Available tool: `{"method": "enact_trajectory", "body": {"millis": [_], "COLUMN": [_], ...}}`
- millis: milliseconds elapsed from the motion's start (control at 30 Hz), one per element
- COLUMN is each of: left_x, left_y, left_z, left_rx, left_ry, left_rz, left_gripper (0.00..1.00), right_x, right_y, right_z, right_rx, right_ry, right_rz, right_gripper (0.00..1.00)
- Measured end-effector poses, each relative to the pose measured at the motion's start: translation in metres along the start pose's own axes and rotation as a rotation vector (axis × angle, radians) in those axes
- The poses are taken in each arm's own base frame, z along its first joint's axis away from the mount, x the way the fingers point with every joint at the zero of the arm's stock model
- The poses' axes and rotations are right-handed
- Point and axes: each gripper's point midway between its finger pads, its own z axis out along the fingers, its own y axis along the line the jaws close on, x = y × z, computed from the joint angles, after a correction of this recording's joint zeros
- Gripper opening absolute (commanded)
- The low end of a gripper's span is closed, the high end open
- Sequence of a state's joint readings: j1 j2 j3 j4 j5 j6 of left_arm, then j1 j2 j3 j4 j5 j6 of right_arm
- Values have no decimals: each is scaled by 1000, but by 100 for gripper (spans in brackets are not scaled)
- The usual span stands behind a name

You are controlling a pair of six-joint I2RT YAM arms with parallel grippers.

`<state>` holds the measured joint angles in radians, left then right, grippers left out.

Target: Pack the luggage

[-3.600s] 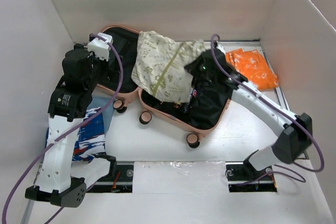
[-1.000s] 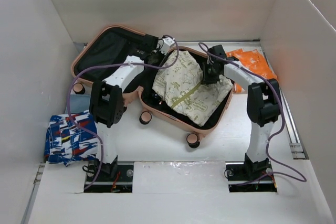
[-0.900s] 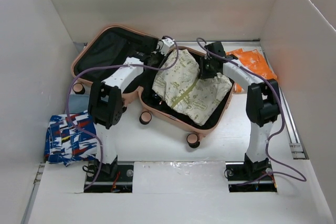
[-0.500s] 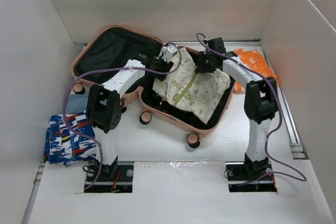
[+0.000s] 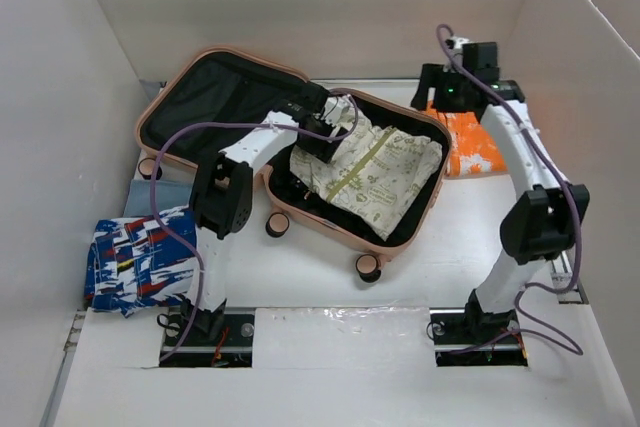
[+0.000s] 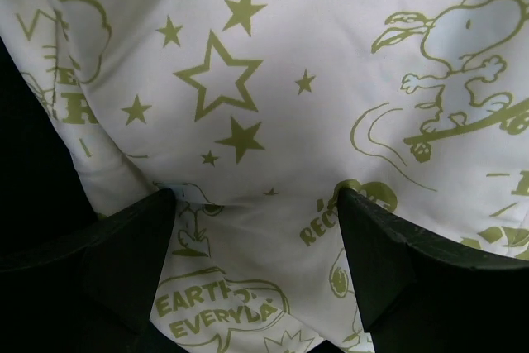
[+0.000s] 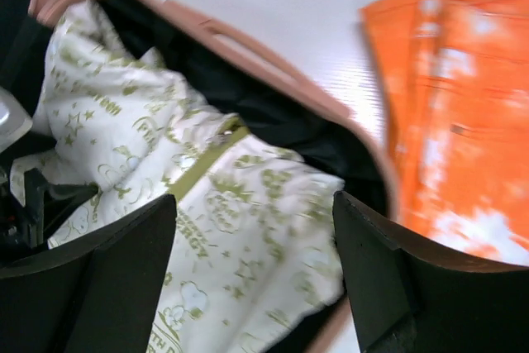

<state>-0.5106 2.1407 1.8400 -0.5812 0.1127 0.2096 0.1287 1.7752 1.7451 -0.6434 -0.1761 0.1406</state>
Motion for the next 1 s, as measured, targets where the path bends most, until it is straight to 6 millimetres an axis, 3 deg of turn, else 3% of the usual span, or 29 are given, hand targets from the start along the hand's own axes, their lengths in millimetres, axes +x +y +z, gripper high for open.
{"method": "enact_trajectory", "body": {"millis": [67,133,200,233,300,500,567,900,1000], "left_x": [3,3,6,6,7,7,8,17,17], "left_y": [3,1,1,0,0,0,-1,-3,-3], "left_z": [6,5,4,3,2,1,0,-8,-8], "left_rx": [-8,-13,-15,-16,-16,-15,-12,8,12], "left_ry": [9,-4,-19,-25,-30,-31,-27,-5,-3], "left_rz": [-21,-20,-21,-22,-23,-25,-26,-39,-39], "left_gripper": [77,77,77,77,77,77,77,77,77], "right_x": [-12,-11,5,25,50,130,145,166,151], "right_y": [-25,-63,-102,-129,-152,-186,-194,-231,-235], "right_z": [-23,-48,-70,-81,-84,-45,-33,26,36], "right_rx": [42,110,188,249,302,387,411,488,482], "right_ry": [-45,-87,-125,-127,-120,-39,-32,-77,-135], "right_rz": [52,147,255,337,426,673,731,933,971], "right_gripper": [81,82,83,84,86,94,94,94,94]}}
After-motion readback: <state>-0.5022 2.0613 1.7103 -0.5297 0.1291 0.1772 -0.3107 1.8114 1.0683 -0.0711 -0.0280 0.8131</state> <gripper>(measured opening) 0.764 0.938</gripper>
